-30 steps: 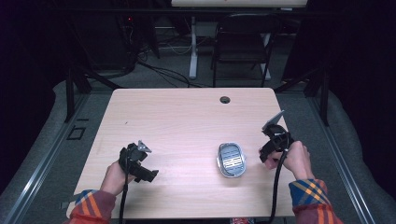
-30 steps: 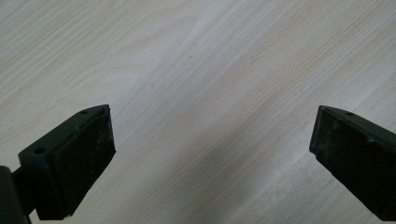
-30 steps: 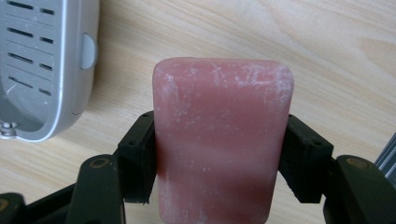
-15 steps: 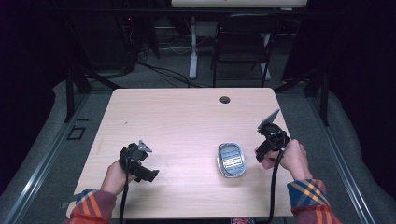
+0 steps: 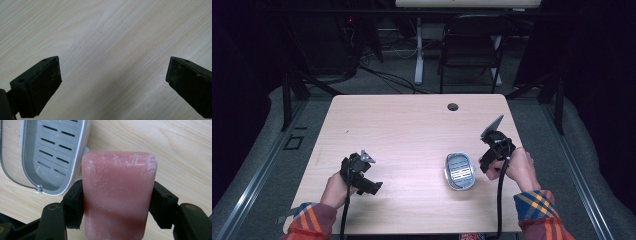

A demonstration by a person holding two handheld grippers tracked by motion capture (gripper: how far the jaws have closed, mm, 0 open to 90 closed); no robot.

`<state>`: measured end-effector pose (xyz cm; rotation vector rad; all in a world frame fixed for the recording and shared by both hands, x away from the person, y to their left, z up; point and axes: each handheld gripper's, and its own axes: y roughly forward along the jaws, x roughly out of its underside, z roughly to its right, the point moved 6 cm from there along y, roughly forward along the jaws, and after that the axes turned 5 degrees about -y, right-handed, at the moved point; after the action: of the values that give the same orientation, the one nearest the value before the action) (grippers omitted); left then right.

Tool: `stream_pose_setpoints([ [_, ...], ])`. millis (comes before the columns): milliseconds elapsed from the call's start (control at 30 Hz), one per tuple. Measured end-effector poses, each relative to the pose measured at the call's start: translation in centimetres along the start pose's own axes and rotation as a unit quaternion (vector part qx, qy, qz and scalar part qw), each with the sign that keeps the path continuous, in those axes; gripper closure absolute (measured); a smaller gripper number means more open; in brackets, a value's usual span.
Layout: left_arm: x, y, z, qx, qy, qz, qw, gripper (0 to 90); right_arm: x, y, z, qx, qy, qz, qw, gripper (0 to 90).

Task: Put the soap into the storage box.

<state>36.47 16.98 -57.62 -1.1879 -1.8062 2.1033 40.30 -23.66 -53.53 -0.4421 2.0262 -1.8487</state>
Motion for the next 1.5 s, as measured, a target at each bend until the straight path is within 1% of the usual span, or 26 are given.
stream_pose_setpoints([
  [33, 0.0, 0.0, 0.0, 0.0, 0.0, 0.0, 1.0, 0.1, -0.1, -0.1, -0.1, 0.002, -0.005, -0.005, 1.0, 37.3],
  [67, 0.0, 0.0, 0.0, 0.0, 0.0, 0.0, 1.0, 0.1, -0.1, -0.1, -0.2, 0.001, -0.004, -0.005, 1.0, 37.3],
  [100, 0.0, 0.0, 0.0, 0.0, 0.0, 0.0, 1.0, 0.1, -0.3, 0.0, -0.4, 0.003, 0.001, 0.009, 1.0, 37.3],
  [133, 0.0, 0.0, 0.0, 0.0, 0.0, 0.0, 1.0, 0.1, -0.4, -0.1, -0.4, 0.004, 0.0, 0.011, 0.9999, 37.3],
  [167, 0.0, 0.0, 0.0, 0.0, 0.0, 0.0, 1.0, 0.1, -0.5, -0.2, -0.5, 0.004, 0.001, 0.012, 0.9999, 37.3],
  [200, 0.0, 0.0, 0.0, 0.0, 0.001, 0.0, 1.0, 0.1, -0.4, -0.3, -0.5, 0.004, -0.004, 0.007, 1.0, 37.3],
  [233, 0.0, 0.0, 0.0, 0.001, 0.001, 0.0, 1.0, 0.1, -0.5, -0.2, -0.7, 0.006, -0.002, 0.013, 0.9999, 37.3],
  [267, 0.0, 0.0, 0.0, 0.001, 0.001, 0.0, 1.0, 0.1, -0.6, -0.3, -0.8, 0.004, -0.007, 0.01, 0.9999, 37.3],
  [333, 0.0, 0.0, 0.0, 0.0, 0.0, 0.0, 1.0, 0.1, -0.7, -0.3, -1.0, 0.005, -0.005, 0.013, 0.9999, 37.3],
  [433, 0.0, 0.0, 0.0, 0.001, 0.0, -0.001, 1.0, 0.1, -0.9, -0.5, -1.2, 0.007, -0.01, 0.012, 0.9999, 37.3],
  [500, 0.0, 0.0, 0.0, 0.001, 0.0, -0.001, 1.0, 0.1, -1.0, -0.6, -1.3, 0.009, -0.011, 0.016, 0.9998, 37.3],
  [600, 0.0, 0.0, 0.0, 0.001, 0.001, 0.0, 1.0, 0.1, -1.0, -0.8, -1.6, 0.01, -0.016, 0.016, 0.9997, 37.3],
  [633, -0.1, 0.0, 0.0, 0.002, 0.002, 0.0, 1.0, 0.1, -1.0, -1.0, -1.6, 0.011, -0.022, 0.008, 0.9997, 37.3],
  [667, -0.1, 0.1, 0.1, 0.002, 0.002, -0.001, 1.0, 0.1, -1.1, -0.9, -1.7, 0.01, -0.018, 0.016, 0.9997, 37.3],
  [733, -0.1, 0.1, 0.1, 0.003, 0.003, -0.001, 1.0, 0.1, -1.2, -1.0, -1.9, 0.012, -0.023, 0.012, 0.9996, 37.3],
  [867, -0.3, 0.1, 0.2, 0.004, 0.005, -0.001, 1.0, 0.1, -1.5, -1.2, -2.3, 0.013, -0.023, 0.012, 0.9996, 37.3],
  [933, -0.3, 0.1, 0.2, 0.004, 0.006, 0.0, 1.0, 0.1, -1.7, -1.4, -2.4, 0.017, -0.032, 0.003, 0.9993, 37.3],
  [967, -0.3, 0.2, 0.2, 0.005, 0.006, -0.001, 1.0, 0.1, -1.8, -1.4, -2.6, 0.016, -0.03, 0.01, 0.9994, 37.3],
  [1000, -0.3, 0.2, 0.2, 0.005, 0.007, -0.002, 1.0, 0.1, -1.9, -1.3, -2.7, 0.018, -0.032, 0.01, 0.9993, 37.3],
  [1067, -0.4, 0.3, 0.3, 0.006, 0.006, -0.001, 1.0, 0.1, -2.2, -1.4, -2.9, 0.017, -0.037, 0.005, 0.9991, 37.3],
  [1100, -0.4, 0.3, 0.3, 0.006, 0.007, -0.001, 1.0, 0.1, -2.4, -1.2, -3.1, 0.013, -0.034, 0.011, 0.9993, 37.3],
  [1233, -0.4, 0.3, 0.3, 0.006, 0.007, -0.001, 1.0, 0.1, -2.8, -1.1, -3.6, 0.012, -0.043, 0.003, 0.999, 37.3],
  [1333, -0.4, 0.3, 0.3, 0.006, 0.007, 0.0, 1.0, 0.1, -3.2, -1.1, -4.1, 0.01, -0.045, 0.012, 0.9988, 37.3],
  [1400, -0.4, 0.3, 0.3, 0.007, 0.007, -0.001, 1.0, 0.1, -3.4, -1.1, -4.4, 0.009, -0.047, 0.012, 0.9988, 37.3],
  [1433, -0.4, 0.3, 0.3, 0.007, 0.008, -0.001, 0.9999, 0.1, -3.4, -1.2, -4.4, 0.012, -0.055, 0.003, 0.9984, 37.3],
  [1500, -0.4, 0.3, 0.3, 0.007, 0.008, -0.001, 0.9999, 0.1, -3.7, -1.2, -4.6, 0.011, -0.053, 0.003, 0.9985, 37.3],
])
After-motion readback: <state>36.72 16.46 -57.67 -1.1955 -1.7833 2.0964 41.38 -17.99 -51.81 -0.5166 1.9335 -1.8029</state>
